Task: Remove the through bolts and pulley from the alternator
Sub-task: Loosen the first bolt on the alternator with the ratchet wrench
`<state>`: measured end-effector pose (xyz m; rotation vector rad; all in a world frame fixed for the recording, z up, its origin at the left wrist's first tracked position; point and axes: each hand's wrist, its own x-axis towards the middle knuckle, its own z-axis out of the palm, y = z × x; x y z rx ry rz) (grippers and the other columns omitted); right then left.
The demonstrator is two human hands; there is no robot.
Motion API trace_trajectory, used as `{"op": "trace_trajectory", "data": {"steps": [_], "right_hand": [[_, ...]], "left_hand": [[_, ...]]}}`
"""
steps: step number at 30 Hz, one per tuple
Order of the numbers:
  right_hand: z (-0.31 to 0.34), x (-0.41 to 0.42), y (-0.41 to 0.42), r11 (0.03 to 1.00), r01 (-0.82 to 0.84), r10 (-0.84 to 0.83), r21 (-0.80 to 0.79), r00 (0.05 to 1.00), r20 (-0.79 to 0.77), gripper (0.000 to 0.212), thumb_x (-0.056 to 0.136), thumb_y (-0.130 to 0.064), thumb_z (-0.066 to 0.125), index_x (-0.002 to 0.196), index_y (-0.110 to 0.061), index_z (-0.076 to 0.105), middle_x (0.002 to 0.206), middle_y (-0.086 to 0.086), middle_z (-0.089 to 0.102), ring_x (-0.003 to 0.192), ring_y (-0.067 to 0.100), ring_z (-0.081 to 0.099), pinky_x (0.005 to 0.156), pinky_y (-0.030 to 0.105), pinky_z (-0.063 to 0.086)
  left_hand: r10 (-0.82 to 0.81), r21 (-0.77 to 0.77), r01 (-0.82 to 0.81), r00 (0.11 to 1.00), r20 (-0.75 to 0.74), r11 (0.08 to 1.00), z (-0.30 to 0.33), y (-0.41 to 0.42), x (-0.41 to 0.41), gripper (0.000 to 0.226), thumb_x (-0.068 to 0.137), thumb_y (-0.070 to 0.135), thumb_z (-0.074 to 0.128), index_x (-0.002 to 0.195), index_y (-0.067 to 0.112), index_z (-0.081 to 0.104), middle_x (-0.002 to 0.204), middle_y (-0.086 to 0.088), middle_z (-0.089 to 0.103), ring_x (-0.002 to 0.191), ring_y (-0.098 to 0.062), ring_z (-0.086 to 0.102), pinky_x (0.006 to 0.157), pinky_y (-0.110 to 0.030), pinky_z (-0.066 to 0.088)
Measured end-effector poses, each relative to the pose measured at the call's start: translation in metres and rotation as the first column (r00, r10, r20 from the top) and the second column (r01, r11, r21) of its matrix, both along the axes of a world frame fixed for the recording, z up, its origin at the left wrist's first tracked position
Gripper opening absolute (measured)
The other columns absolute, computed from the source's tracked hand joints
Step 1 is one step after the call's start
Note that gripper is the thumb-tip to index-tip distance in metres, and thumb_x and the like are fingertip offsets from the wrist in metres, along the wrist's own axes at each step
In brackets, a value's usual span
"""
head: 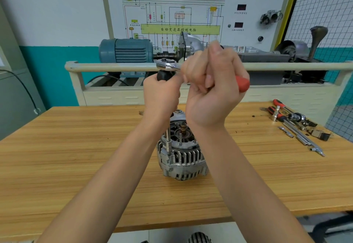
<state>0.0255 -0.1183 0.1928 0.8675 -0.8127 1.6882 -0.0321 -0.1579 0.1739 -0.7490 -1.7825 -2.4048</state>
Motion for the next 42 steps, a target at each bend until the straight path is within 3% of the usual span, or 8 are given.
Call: {"op": "trace_trajectory", "data": {"steps": [4,10,14,18,23,29,35,42], "right_hand": [[0.010,-0.007,0.029,0.946,-0.324,0.325,-0.028,0.941,0.094,0.052,0.086,-0.004,0.040,0.037,-0.019,0.036,0.033,-0.006,0.029,0.033,0.010,0.022,0.043,0.024,0.021],[0.013,-0.021,0.057,0.622,-0.673,0.752,-0.400,0.656,0.064,0.049,0.084,-0.014,0.042,0.036,-0.015,0.033,0.031,-0.003,0.023,0.034,0.011,0.013,0.040,0.020,0.019],[0.011,-0.016,0.049,0.775,-0.532,0.597,-0.342,0.793,0.120,0.054,0.090,-0.013,0.037,0.037,-0.017,0.034,0.033,-0.004,0.024,0.032,0.010,0.022,0.039,0.022,0.024],[0.006,-0.005,0.025,0.952,-0.293,0.301,-0.086,0.948,0.103,0.050,0.088,-0.005,0.040,0.040,-0.017,0.035,0.036,-0.004,0.027,0.036,0.011,0.021,0.045,0.028,0.023],[-0.006,0.001,0.000,0.998,0.044,-0.043,0.033,0.999,-0.028,0.042,0.082,0.005,0.043,0.050,-0.017,0.028,0.040,0.004,0.023,0.038,0.009,0.026,0.045,0.028,0.019],[0.009,-0.007,0.030,0.944,-0.326,0.330,-0.055,0.938,0.105,0.051,0.085,-0.006,0.041,0.037,-0.020,0.035,0.034,-0.005,0.028,0.035,0.012,0.018,0.043,0.025,0.021],[0.011,-0.023,0.056,0.605,-0.688,0.760,-0.401,0.649,0.035,0.047,0.082,-0.014,0.042,0.036,-0.015,0.033,0.031,-0.003,0.024,0.035,0.010,0.012,0.039,0.019,0.021],[0.007,-0.008,0.032,0.916,-0.371,0.390,-0.154,0.913,0.120,0.049,0.087,-0.009,0.041,0.038,-0.018,0.035,0.035,-0.004,0.026,0.036,0.012,0.019,0.044,0.026,0.024]], "left_hand": [[-0.286,-0.069,0.285,0.958,-0.001,0.956,0.002,-0.014,-0.008,0.042,0.083,0.000,0.058,0.053,0.018,0.036,0.040,0.006,0.028,0.035,-0.010,0.021,0.037,-0.017,0.021],[-0.596,-0.138,0.596,0.802,0.044,0.791,0.005,-0.020,-0.013,0.040,0.080,0.012,0.056,0.045,0.020,0.039,0.036,0.007,0.027,0.029,-0.007,0.021,0.035,-0.017,0.018],[-0.374,-0.142,0.383,0.924,0.084,0.913,0.005,-0.011,-0.012,0.050,0.088,0.005,0.052,0.044,0.021,0.033,0.037,0.007,0.022,0.030,-0.008,0.015,0.036,-0.014,0.015],[-0.083,-0.043,0.085,0.994,0.065,0.995,0.001,-0.001,-0.004,0.043,0.085,0.001,0.053,0.054,0.018,0.029,0.040,0.006,0.024,0.033,-0.010,0.016,0.039,-0.013,0.017],[0.131,-0.026,-0.131,0.991,0.001,0.991,-0.002,0.004,0.002,0.029,0.082,0.005,0.060,0.063,0.012,0.040,0.059,-0.009,0.033,0.056,-0.019,0.028,0.052,-0.029,0.025],[-0.223,-0.096,0.224,0.975,0.020,0.970,0.002,-0.013,-0.008,0.041,0.080,0.001,0.060,0.051,0.018,0.037,0.041,0.004,0.029,0.036,-0.012,0.022,0.039,-0.017,0.022],[-0.581,-0.137,0.581,0.813,0.040,0.802,0.006,-0.020,-0.012,0.038,0.075,0.013,0.057,0.042,0.021,0.039,0.036,0.006,0.028,0.030,-0.008,0.021,0.036,-0.017,0.018],[-0.184,-0.087,0.190,0.980,0.074,0.978,0.005,-0.007,-0.005,0.045,0.085,0.001,0.051,0.050,0.018,0.029,0.038,0.006,0.022,0.032,-0.010,0.015,0.037,-0.015,0.016]]}}
